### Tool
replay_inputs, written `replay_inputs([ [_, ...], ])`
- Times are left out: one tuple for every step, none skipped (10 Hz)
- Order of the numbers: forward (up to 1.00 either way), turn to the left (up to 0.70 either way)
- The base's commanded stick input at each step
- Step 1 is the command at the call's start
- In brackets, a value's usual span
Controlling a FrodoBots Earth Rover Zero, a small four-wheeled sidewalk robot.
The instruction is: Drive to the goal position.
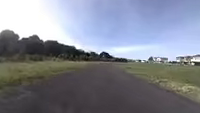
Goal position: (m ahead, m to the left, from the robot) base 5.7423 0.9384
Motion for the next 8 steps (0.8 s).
replay_inputs([
  [1.0, 0.0],
  [1.0, 0.0],
  [1.0, 0.0],
  [1.0, 0.0],
  [1.0, 0.0],
  [1.0, 0.0],
  [1.0, 0.0],
  [1.0, 0.0],
])
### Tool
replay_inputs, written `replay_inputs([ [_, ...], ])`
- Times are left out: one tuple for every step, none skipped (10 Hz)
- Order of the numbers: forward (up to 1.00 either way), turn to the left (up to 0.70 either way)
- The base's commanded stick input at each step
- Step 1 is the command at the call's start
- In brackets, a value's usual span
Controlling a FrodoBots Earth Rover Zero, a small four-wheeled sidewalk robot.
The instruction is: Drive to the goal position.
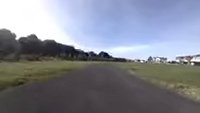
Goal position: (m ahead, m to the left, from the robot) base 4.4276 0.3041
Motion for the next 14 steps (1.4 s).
replay_inputs([
  [1.0, 0.0],
  [1.0, 0.0],
  [1.0, 0.0],
  [1.0, 0.0],
  [1.0, 0.0],
  [1.0, 0.0],
  [1.0, 0.0],
  [1.0, 0.0],
  [1.0, 0.0],
  [1.0, 0.0],
  [1.0, 0.0],
  [1.0, 0.0],
  [1.0, 0.0],
  [1.0, 0.0],
])
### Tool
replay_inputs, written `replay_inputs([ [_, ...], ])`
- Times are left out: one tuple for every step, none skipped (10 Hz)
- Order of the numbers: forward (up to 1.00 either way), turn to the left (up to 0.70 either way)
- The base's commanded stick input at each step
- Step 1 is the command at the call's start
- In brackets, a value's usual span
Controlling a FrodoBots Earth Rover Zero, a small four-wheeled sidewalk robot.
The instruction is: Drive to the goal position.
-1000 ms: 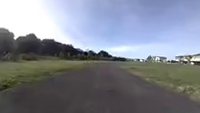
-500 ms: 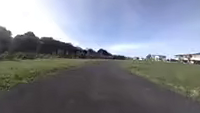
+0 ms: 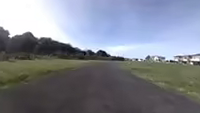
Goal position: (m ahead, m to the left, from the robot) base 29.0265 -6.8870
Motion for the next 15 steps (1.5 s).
replay_inputs([
  [1.0, 0.0],
  [1.0, 0.0],
  [1.0, 0.0],
  [1.0, 0.0],
  [1.0, 0.0],
  [1.0, 0.0],
  [1.0, 0.0],
  [1.0, 0.0],
  [1.0, 0.0],
  [1.0, 0.0],
  [1.0, 0.0],
  [1.0, 0.0],
  [1.0, 0.0],
  [1.0, 0.0],
  [1.0, 0.0],
])
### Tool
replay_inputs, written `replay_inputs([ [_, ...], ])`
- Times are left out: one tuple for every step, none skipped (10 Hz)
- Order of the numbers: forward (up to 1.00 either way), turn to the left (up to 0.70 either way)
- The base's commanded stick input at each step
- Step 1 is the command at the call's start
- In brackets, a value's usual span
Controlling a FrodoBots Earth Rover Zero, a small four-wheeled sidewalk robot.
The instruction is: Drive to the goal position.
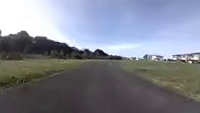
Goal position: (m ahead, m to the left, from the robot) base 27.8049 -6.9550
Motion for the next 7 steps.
replay_inputs([
  [1.0, 0.0],
  [1.0, 0.0],
  [1.0, 0.0],
  [1.0, 0.0],
  [1.0, 0.0],
  [1.0, 0.0],
  [1.0, 0.0],
])
